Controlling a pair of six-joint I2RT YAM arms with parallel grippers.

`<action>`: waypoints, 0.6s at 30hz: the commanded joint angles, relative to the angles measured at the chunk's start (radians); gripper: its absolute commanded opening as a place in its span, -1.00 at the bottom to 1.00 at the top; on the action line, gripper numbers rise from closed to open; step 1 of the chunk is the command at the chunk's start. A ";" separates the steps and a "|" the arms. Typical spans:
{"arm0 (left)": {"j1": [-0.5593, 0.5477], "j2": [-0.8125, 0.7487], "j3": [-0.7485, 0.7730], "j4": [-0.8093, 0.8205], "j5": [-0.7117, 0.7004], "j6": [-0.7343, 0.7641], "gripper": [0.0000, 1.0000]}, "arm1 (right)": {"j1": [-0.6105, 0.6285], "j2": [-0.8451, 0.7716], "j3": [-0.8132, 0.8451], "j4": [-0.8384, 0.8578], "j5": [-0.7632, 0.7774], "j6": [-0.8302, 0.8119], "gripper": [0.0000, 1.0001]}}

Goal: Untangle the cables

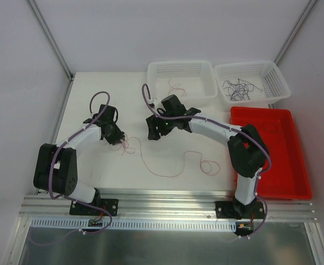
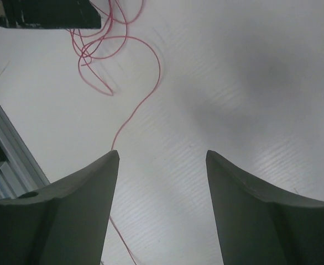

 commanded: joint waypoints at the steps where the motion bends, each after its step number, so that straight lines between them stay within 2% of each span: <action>1: -0.005 0.001 -0.001 0.027 0.007 -0.006 -0.60 | 0.007 0.050 0.077 0.059 -0.085 -0.021 0.36; 4: -0.012 0.000 -0.016 0.032 0.048 0.017 -0.93 | 0.012 0.093 0.086 0.092 -0.105 -0.013 0.36; 6: -0.016 -0.011 -0.024 0.032 0.068 0.033 -1.00 | 0.013 0.120 0.093 0.109 -0.137 -0.007 0.36; 18: -0.076 -0.084 -0.071 0.045 0.154 0.062 -1.00 | 0.020 0.211 0.068 0.243 -0.240 0.080 0.37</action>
